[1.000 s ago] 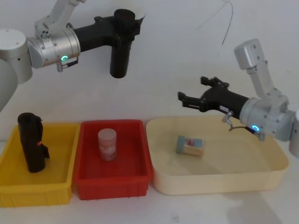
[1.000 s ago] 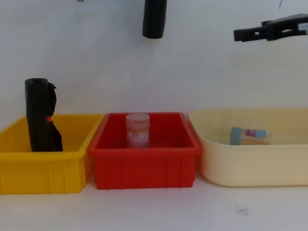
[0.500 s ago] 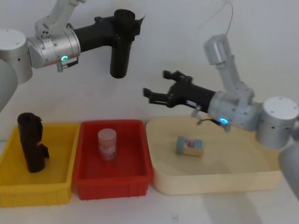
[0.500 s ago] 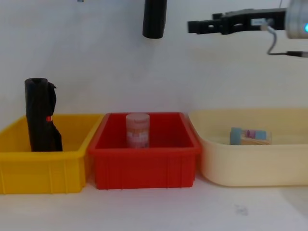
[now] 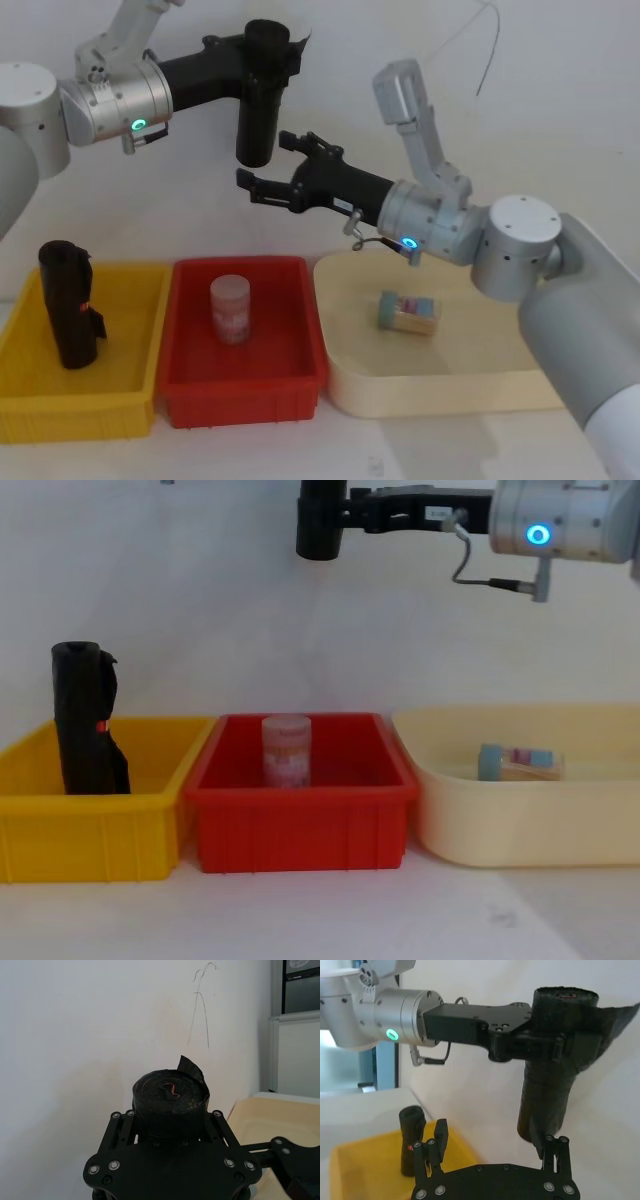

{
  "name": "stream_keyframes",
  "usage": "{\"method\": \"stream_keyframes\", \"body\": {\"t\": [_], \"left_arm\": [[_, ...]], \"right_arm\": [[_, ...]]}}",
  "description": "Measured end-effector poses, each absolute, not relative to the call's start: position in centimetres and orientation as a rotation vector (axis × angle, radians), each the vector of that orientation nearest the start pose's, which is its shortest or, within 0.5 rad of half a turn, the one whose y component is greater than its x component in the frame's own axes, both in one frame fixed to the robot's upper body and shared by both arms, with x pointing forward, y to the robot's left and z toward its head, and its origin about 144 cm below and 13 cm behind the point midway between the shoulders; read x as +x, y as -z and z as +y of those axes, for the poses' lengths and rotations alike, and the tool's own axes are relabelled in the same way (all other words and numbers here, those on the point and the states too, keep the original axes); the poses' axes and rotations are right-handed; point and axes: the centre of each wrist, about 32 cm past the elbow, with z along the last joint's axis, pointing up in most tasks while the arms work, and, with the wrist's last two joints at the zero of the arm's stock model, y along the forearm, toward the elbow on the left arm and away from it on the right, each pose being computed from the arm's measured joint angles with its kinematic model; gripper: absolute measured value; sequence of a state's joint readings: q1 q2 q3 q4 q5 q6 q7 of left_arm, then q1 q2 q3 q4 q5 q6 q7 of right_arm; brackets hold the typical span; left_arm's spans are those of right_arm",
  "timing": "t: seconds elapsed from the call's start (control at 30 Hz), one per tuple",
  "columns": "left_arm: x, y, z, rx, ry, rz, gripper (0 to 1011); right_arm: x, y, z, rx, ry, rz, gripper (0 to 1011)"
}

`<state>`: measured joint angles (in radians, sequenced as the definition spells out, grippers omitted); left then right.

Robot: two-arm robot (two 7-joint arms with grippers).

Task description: Pick up the garbage bag with the one hand and transfer it to the other hand.

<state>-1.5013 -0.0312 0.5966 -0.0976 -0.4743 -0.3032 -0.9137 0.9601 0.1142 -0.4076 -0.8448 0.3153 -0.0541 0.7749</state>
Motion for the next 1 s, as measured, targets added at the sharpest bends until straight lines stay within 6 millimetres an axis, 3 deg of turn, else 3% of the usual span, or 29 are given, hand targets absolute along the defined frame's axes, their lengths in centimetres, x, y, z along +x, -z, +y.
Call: {"method": "stream_keyframes", "body": {"t": [0.47, 1.0], "left_arm": [[73.8, -142.9, 19.0, -0.004, -0.549, -0.340, 483], [73.8, -142.9, 19.0, -0.004, -0.548, -0.340, 483]], "right_arm": [[69.0, -133.0, -16.1, 0.108, 0.692, -0.243, 1001], [70.0, -133.0, -15.3, 0.122, 0.780, -0.239, 1001]]}}
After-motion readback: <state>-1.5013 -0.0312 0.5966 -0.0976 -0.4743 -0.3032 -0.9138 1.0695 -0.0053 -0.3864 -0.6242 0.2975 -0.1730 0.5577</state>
